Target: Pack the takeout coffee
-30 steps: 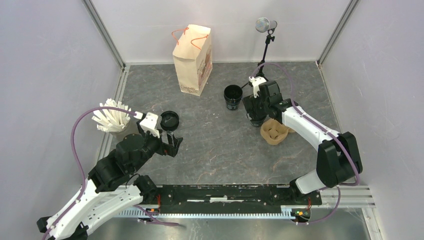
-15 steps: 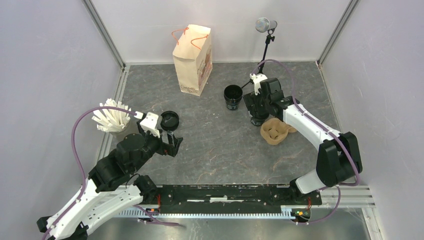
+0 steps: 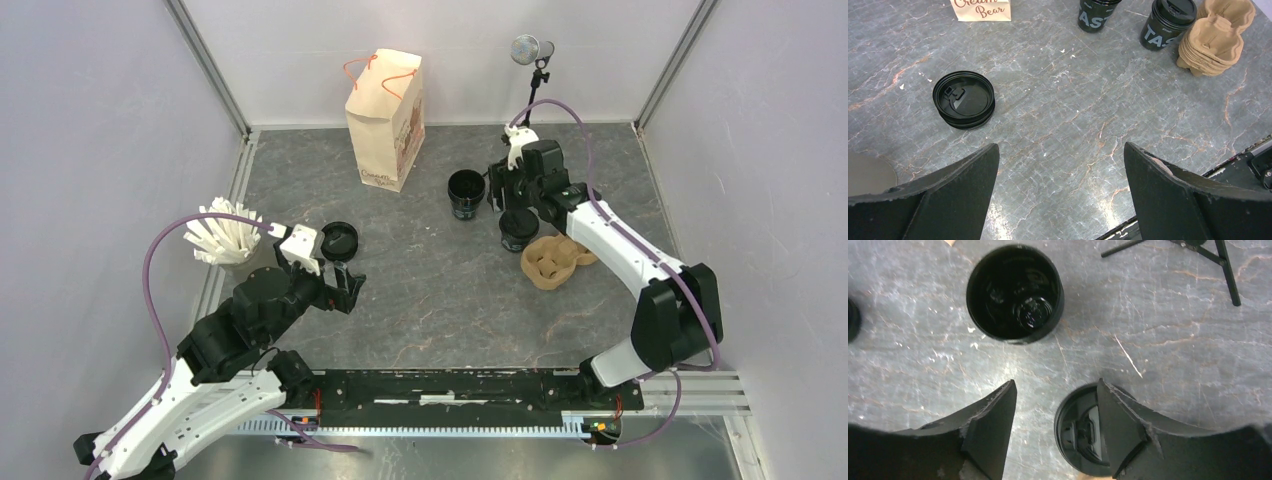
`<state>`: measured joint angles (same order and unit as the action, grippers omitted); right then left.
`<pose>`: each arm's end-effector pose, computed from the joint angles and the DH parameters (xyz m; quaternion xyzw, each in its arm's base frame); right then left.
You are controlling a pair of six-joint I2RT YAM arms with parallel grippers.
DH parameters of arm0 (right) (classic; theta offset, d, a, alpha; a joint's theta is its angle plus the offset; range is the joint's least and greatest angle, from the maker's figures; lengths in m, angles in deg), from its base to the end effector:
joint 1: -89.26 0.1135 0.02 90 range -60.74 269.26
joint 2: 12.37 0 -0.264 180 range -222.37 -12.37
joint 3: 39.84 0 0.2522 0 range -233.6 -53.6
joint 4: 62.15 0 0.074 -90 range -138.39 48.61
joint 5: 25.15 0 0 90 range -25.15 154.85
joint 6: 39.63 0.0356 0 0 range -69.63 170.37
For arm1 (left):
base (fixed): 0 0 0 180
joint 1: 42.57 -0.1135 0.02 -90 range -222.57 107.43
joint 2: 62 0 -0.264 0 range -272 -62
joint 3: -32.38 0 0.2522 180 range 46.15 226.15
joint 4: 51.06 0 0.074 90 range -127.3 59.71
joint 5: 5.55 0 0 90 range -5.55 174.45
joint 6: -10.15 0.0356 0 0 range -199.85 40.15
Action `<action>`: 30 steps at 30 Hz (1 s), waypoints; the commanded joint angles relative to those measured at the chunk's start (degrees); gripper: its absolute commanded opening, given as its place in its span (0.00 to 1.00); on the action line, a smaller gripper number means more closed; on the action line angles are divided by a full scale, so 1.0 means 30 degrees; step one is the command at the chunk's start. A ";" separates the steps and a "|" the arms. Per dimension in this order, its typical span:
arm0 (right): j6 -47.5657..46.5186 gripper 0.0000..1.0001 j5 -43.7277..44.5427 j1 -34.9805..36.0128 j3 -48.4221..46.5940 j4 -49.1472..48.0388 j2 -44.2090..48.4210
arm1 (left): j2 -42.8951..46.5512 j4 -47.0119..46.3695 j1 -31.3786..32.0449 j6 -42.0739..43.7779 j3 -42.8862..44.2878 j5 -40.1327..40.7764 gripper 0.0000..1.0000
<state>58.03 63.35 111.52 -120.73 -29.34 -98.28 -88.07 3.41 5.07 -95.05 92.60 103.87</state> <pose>0.3133 0.1293 0.2875 -0.1198 0.8901 0.1249 0.4217 0.0710 -0.0603 0.3337 0.1335 0.8037 -0.1754 0.5527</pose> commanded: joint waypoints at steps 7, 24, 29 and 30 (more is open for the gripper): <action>0.3606 0.51 0.0382 0.0846 -0.1587 -0.4681 -0.2179 | -0.0059 -0.0179 0.0000 0.1259 -0.0108 -0.0166 1.00; 0.3231 0.39 0.2203 0.1021 -0.2487 -0.4808 -0.4216 | -0.0160 -0.0269 -0.0007 0.1346 -0.0134 -0.0313 1.00; 0.3089 0.40 0.2331 0.1002 -0.3091 -0.4352 -0.4791 | -0.0243 -0.0269 0.0000 0.1376 -0.0147 -0.0302 1.00; 0.3051 0.40 0.2423 0.1013 -0.3058 -0.4357 -0.4820 | -0.0266 -0.0269 0.0000 0.1378 -0.0135 -0.0315 1.00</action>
<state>67.89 69.06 114.49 -127.29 -41.45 -111.98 -88.24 3.39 5.07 -95.01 92.56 103.52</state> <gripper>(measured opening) 0.396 0.996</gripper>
